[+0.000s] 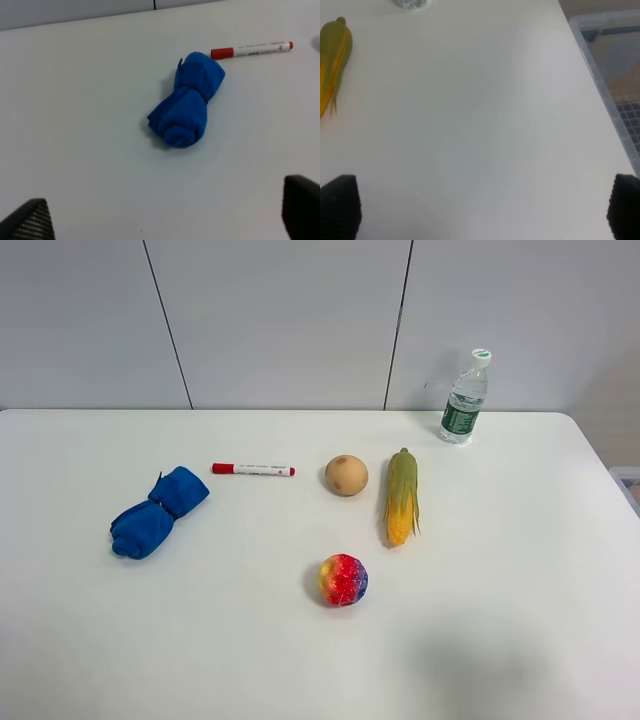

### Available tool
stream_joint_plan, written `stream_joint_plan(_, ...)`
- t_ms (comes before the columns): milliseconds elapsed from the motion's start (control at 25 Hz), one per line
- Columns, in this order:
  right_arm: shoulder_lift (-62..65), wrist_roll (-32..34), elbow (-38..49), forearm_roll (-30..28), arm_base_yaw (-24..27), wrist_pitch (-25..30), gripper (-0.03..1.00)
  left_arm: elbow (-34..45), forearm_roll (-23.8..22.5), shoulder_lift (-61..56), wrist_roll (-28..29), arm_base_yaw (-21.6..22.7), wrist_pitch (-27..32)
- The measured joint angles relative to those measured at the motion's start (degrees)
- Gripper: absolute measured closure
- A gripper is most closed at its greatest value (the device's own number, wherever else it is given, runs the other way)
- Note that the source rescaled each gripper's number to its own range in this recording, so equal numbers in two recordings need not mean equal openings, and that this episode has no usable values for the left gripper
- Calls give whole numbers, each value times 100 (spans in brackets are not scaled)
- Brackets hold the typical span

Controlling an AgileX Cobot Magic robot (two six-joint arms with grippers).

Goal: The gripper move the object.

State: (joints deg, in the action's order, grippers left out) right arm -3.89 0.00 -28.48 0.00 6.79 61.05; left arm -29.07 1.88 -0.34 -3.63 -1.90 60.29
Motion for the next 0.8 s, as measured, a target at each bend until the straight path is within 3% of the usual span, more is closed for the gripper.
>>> stream_joint_plan(800,402,0,4,36,-85,-1,-3,0,0,0,0,0,0)
